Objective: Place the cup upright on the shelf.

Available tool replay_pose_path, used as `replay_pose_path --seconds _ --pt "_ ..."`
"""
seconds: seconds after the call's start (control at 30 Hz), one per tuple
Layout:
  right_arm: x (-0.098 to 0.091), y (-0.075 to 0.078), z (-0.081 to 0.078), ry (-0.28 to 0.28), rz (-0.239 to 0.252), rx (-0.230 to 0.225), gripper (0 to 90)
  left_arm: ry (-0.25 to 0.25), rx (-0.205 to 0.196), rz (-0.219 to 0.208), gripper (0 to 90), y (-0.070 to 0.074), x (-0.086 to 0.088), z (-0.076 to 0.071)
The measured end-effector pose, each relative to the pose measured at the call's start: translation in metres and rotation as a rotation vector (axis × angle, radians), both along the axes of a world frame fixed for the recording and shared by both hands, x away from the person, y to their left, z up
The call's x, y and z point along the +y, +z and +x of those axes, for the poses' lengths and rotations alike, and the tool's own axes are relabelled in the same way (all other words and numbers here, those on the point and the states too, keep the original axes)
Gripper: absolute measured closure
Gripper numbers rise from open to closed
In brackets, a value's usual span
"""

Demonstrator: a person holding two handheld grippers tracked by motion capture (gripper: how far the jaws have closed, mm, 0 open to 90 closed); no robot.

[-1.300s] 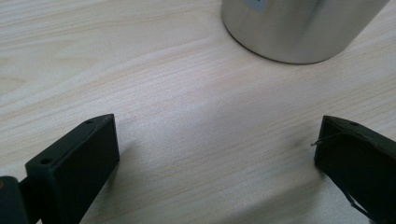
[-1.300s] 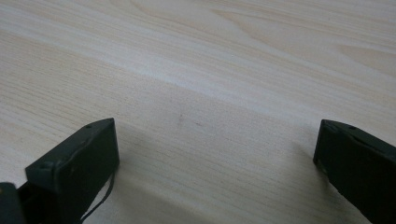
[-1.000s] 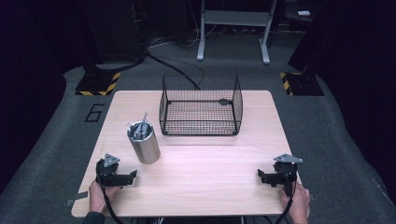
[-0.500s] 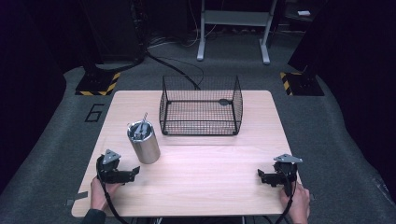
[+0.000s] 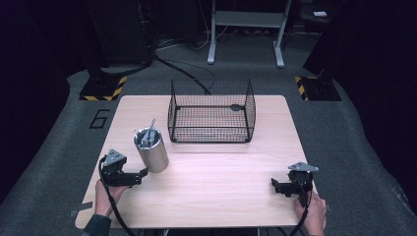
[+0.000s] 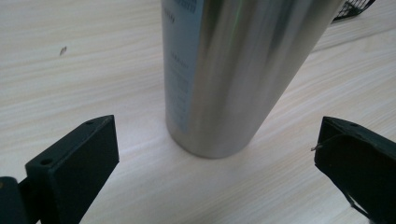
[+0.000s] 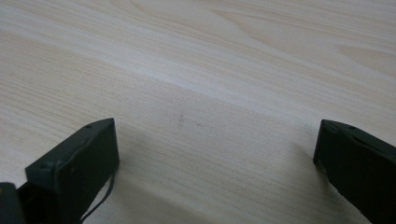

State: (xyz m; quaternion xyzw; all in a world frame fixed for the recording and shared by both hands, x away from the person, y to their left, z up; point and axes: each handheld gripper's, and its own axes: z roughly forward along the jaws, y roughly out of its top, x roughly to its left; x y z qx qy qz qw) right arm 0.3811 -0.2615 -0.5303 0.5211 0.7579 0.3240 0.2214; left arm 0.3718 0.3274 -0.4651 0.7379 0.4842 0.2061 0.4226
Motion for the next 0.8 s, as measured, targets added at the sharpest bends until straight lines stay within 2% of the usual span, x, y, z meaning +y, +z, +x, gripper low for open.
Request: replay_pose_path --seconds 0.07,0.23,0.33,0.4,0.57,0.8 --pt "0.0 0.0 0.0 0.001 0.0 0.002 0.0 -0.005 -0.016 -0.016 0.0 0.006 -0.003 0.003" --pt "0.0 0.0 0.0 0.0 0.0 0.002 0.0 -0.028 -0.031 -0.017 0.0 0.016 -0.009 0.009" --pt "0.0 0.0 0.0 0.001 -0.001 0.002 0.0 -0.029 -0.051 -0.028 0.0 0.022 -0.013 0.012" --pt "0.0 0.0 0.0 0.001 0.0 0.001 0.0 -0.037 -0.065 -0.02 0.0 0.027 -0.015 0.015" --pt "0.0 0.0 0.0 0.001 0.0 0.001 0.0 -0.029 -0.09 -0.007 0.0 0.033 -0.019 0.022" --pt "0.0 0.0 0.0 0.001 -0.001 0.002 0.0 -0.006 -0.121 -0.02 0.0 0.035 -0.026 0.032"
